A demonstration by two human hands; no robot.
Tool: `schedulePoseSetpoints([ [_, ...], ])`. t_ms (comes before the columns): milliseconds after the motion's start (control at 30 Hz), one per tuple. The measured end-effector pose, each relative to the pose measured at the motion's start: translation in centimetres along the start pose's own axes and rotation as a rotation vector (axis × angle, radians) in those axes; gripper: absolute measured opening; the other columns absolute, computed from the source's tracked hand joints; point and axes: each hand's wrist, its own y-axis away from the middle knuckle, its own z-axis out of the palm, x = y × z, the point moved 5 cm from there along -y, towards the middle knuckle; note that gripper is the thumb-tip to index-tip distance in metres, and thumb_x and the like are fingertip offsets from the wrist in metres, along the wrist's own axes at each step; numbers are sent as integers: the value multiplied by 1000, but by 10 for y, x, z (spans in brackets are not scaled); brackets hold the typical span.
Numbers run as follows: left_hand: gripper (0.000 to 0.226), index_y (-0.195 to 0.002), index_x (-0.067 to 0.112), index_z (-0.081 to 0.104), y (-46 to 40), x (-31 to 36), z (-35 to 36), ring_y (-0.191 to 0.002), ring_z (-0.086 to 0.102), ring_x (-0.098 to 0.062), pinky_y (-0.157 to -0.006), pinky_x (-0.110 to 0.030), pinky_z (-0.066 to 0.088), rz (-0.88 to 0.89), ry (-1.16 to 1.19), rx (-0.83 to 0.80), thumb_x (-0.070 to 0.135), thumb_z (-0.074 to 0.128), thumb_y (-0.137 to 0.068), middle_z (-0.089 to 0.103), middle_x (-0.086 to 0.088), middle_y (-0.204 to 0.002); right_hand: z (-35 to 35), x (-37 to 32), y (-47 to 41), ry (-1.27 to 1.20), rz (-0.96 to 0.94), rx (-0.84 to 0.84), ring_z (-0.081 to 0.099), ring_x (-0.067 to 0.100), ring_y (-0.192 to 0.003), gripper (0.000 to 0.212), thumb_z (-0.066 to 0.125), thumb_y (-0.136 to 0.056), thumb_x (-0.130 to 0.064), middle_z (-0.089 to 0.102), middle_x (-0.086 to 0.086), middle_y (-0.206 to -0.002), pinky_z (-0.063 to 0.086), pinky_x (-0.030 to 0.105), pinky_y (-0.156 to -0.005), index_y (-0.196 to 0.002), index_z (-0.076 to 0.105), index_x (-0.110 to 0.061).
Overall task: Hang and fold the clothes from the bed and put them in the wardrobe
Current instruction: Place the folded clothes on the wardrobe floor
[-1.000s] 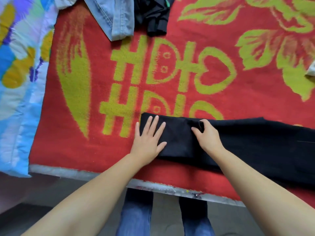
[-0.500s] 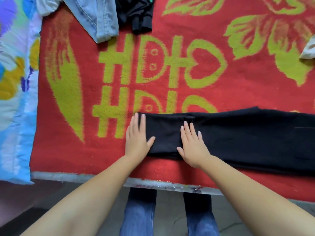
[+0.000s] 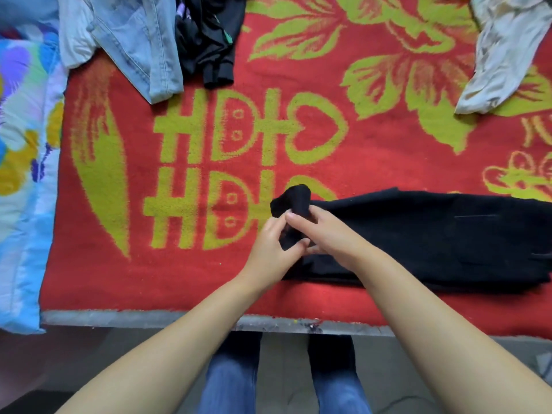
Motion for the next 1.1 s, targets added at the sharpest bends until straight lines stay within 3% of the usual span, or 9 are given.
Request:
schedulePoseSetpoints([
  [100, 63, -144, 14, 38, 9, 24, 47, -122, 36, -5, -103, -5, 19, 114, -50, -142, 41, 51, -89, 45, 7, -126, -63, 7, 22, 196, -83, 329, 56, 13, -69, 12, 52, -87, -14, 60, -2, -73, 44, 31, -66, -75, 56, -15],
  [233, 61, -152, 23, 14, -10, 1, 84, -144, -7, -4, -117, -36, -6, 161, -459, -83, 43, 37, -99, 4, 11, -157, -148, 40, 37, 264, -4, 535, 55, 14, -79, 9, 50, -88, -15, 60, -3, -84, 42, 31, -67, -89, 59, -13],
  [333, 63, -153, 28, 2, -34, -41, 107, -145, -20, -15, -116, -48, -6, 90, -820, -145, 47, 30, -100, -19, 4, -158, -187, 75, 34, 340, 58, 632, 54, 19, -86, 9, 55, -91, -21, 58, -4, -86, 35, 31, -67, -96, 55, -14],
  [500, 69, -153, 27, -1, -51, -77, 137, -135, -37, -17, -115, -51, -5, 106, -948, -154, 52, 32, -98, -33, 7, -148, -190, 112, 27, 747, -83, 847, 39, 29, -130, 54, 53, -93, -13, 39, 14, -142, 36, 38, -103, -143, 35, -9],
  [633, 77, -153, 20, 4, -41, -69, 132, -144, -20, -20, -117, -45, -1, 103, -835, -42, 47, 46, -95, -19, -1, -157, -144, 146, 22, 1241, -95, 516, 1, 32, -148, 70, 39, -98, -36, 0, 19, -159, 11, 50, -118, -152, 9, -5],
  [767, 86, -153, 12, 7, -39, -65, 119, -140, 29, -29, -113, -38, 27, -247, -287, 142, 27, 63, -90, 30, -12, -151, -147, 170, 15, 1152, 149, 258, -14, 27, -147, 74, 32, -100, -47, -17, 13, -159, 7, 53, -117, -152, -5, -10],
  [900, 50, -134, 6, 44, -46, -55, 114, -106, 60, -20, -85, -26, 49, -508, 225, 167, 9, 63, -88, 60, -12, -125, -150, 141, 14, 987, 227, 154, -9, 29, -147, 74, 37, -98, -48, -12, 15, -159, 8, 55, -116, -153, 2, -13],
  [1000, 35, -122, 9, 53, -39, -19, 111, -104, 62, -20, -82, -24, 51, -387, 349, 117, 4, 62, -89, 64, -9, -119, -150, 109, 29, 572, 196, 143, 13, 22, -147, 74, 39, -93, -59, 13, 8, -160, 14, 40, -119, -153, 13, -24],
  [1100, 47, -129, 19, 50, -23, 41, 125, -109, 59, -12, -87, -20, 50, -151, 382, -91, 7, 66, -87, 62, 1, -123, -142, 70, 55, 149, 40, 124, 32, 10, -139, 82, 48, -83, -69, 34, -4, -152, 26, 34, -116, -151, 23, -31],
])
